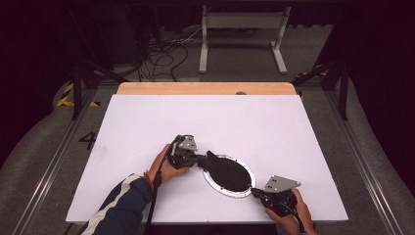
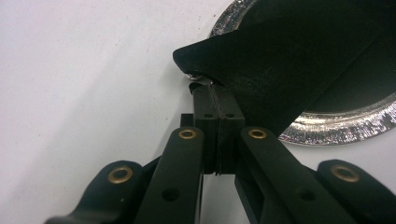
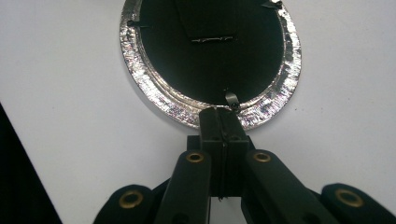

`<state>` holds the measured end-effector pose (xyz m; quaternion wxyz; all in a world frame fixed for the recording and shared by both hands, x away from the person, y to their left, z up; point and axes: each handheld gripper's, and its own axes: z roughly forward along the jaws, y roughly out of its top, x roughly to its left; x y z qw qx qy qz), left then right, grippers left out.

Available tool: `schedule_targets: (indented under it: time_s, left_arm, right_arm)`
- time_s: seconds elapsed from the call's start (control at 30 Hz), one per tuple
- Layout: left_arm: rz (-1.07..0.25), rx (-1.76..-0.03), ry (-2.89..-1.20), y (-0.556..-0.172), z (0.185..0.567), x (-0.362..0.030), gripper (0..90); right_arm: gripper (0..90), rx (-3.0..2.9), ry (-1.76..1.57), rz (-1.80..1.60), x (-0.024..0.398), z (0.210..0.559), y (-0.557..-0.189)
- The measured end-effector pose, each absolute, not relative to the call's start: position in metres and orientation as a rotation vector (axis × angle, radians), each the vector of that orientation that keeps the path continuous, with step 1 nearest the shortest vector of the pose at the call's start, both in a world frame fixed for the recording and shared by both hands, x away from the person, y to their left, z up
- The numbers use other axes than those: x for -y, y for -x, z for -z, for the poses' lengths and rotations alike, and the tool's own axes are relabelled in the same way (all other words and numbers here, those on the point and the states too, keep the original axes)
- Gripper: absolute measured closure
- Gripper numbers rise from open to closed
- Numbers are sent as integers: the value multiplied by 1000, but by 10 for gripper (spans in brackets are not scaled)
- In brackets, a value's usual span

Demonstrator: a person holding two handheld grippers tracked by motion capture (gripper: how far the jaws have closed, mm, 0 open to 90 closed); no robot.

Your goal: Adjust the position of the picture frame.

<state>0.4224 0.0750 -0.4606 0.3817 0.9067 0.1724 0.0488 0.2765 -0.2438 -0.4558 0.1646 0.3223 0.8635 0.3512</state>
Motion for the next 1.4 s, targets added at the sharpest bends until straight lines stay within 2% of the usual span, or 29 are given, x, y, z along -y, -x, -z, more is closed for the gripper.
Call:
schedule_targets:
  time_s: [0.5,0.7,1.03,1.4]
  left_arm:
    - [-128,-490,-2288,-414,463,-82,900]
    - [-142,-485,-2297,-411,462,-85,900]
    - [-88,-530,-2276,-405,463,-99,896]
    - [-119,-494,-2304,-396,462,-106,865]
  right_arm:
    - [900,-2459,-855,-987,228,456,-277]
    - [900,-2447,-908,-1008,231,456,-284]
    - [900,-2361,-971,-994,229,459,-297]
    - [900,-2330,-1042,-999,236,459,-315]
